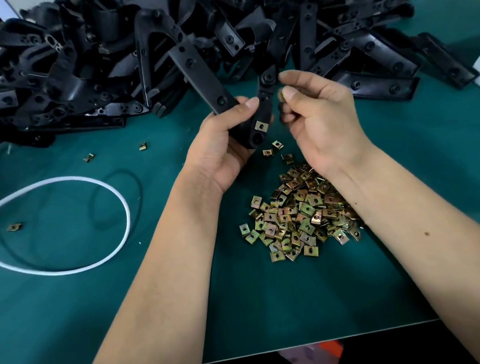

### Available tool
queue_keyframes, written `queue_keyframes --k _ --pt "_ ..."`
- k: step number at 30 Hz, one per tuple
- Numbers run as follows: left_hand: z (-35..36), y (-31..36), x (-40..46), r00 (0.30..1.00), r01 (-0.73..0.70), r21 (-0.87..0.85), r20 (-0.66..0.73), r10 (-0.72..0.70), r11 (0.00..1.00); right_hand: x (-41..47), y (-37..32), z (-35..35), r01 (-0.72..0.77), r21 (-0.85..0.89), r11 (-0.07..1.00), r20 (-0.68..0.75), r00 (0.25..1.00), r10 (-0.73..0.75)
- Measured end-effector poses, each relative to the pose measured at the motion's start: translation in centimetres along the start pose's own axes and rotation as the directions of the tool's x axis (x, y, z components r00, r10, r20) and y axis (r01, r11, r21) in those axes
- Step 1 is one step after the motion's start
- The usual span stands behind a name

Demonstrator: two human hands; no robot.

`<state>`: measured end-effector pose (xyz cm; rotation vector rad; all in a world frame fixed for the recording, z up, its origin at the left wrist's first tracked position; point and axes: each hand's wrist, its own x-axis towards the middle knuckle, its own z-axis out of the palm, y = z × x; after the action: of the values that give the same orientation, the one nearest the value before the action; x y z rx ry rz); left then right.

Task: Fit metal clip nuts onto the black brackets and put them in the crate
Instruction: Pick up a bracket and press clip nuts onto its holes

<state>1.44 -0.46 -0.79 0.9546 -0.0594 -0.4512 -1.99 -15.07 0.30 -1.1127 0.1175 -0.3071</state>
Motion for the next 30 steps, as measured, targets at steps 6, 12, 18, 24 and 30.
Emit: queue_keyframes --k 6,12,18,24,30 --pt "0.4 -0.5 0.2 1.0 -0.001 -0.017 -0.013 0.001 1.0 0.0 0.1 0.0 0.021 0.016 1.0 -0.052 0.998 -0.02" --pt "0.4 -0.6 0.3 0.999 -0.003 -0.028 -0.047 0.002 1.0 -0.1 0.3 -0.1 -0.043 0.005 0.999 -0.071 0.997 0.043" --pt "0.3 -0.5 0.4 0.998 0.0 -0.016 -0.059 -0.001 1.0 -0.1 0.2 -0.2 -0.069 0.009 0.998 -0.061 0.996 0.07" --pt "0.7 -0.6 0.2 0.999 -0.009 0.03 -0.041 0.01 1.0 -0.5 0.2 0.0 -0.095 0.008 0.995 -0.124 0.988 0.096" --pt "1.7 -1.3 0.1 1.0 0.003 -0.032 -0.008 -0.004 0.999 -0.8 -0.3 0.4 -0.092 0.095 0.991 -0.142 0.984 0.105"
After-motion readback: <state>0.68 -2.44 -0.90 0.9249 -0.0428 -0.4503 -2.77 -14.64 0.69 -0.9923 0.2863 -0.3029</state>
